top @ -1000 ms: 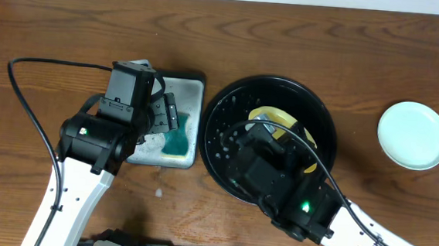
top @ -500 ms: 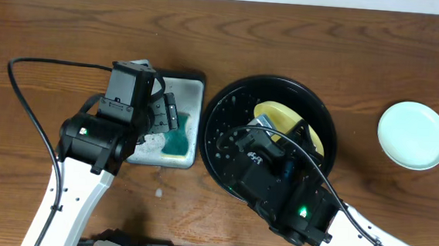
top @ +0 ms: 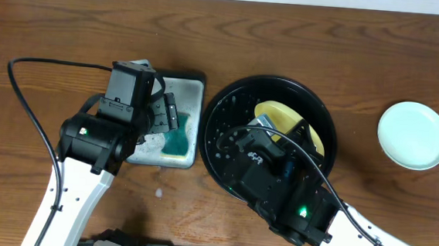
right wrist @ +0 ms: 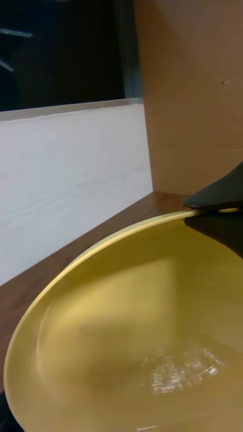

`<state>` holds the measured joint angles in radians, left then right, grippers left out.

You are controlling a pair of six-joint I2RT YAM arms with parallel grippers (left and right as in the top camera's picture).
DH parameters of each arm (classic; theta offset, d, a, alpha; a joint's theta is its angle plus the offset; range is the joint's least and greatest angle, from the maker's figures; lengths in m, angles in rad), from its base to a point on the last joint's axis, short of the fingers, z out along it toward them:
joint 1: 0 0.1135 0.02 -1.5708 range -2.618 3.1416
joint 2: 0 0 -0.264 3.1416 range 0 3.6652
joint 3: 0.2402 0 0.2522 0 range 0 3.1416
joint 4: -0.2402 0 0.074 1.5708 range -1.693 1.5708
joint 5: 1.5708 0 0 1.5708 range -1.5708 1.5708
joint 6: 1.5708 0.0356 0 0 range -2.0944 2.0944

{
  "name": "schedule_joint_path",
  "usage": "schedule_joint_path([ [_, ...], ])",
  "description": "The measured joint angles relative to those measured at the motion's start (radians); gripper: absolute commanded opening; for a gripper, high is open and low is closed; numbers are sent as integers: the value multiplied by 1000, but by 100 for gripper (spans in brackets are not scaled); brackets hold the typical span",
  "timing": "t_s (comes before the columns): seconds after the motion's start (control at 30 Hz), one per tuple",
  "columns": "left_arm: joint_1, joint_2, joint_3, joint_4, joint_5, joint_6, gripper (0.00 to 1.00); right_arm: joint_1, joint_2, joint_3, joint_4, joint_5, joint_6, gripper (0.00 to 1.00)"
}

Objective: Clean dirty plates on tray and stack at the side
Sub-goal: 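Tilt up the yellow plate rim with the right gripper and grasp it, then carry the yellow plate right and place it on the green plate stack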

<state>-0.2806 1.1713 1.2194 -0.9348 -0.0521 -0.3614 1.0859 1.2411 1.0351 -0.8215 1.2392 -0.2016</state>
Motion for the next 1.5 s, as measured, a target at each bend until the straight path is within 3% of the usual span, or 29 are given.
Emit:
schedule_joint_path([
  [0.6, 0, 0, 0, 0, 0, 0, 83, 0, 0, 0, 0, 10, 21, 1],
  [1.2, 0, 0, 0, 0, 0, 0, 83, -7, 0, 0, -4, 51, 317, 1],
  [1.37, 0, 0, 0, 0, 0, 0, 83, -84, 0, 0, -29, -49, 349, 1],
  [1.5, 0, 0, 0, 0, 0, 0, 83, -248, 0, 2, -54, -235, 402, 1],
])
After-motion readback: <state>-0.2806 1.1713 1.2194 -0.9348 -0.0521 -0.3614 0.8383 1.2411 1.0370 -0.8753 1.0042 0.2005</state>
